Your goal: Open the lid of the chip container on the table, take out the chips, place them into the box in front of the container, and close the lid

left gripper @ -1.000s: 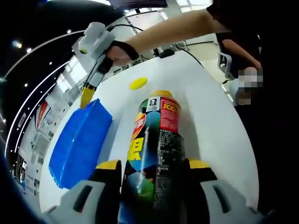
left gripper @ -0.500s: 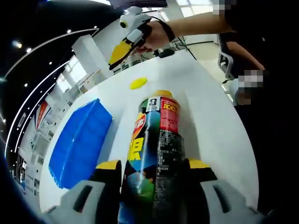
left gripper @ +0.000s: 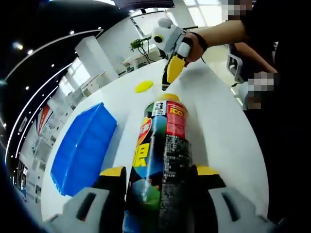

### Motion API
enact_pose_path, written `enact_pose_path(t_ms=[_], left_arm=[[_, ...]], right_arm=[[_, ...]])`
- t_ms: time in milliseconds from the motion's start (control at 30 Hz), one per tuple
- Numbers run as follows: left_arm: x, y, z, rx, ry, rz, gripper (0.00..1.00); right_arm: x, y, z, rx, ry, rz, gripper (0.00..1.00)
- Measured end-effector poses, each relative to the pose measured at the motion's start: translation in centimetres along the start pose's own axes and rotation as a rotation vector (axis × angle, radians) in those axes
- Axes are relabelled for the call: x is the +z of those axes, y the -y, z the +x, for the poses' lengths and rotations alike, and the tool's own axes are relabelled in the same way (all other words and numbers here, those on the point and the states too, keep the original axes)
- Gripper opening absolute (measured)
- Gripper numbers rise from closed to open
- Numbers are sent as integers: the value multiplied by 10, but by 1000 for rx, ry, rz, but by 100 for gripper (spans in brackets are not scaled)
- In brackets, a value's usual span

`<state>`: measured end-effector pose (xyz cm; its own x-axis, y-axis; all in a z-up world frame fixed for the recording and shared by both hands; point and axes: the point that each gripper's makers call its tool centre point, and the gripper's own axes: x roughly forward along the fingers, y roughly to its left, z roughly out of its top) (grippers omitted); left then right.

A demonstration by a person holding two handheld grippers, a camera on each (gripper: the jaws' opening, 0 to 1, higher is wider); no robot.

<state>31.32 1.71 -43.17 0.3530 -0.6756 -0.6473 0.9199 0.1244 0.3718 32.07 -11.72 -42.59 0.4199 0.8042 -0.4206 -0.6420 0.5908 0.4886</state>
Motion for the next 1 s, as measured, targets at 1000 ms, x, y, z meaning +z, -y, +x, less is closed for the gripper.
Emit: enact_pose_path(t_ms=[1000], left_arm=[[1,2,1,-17,20,10,55]], right_arm=[[-1,-6,2,74,-30,185,1]])
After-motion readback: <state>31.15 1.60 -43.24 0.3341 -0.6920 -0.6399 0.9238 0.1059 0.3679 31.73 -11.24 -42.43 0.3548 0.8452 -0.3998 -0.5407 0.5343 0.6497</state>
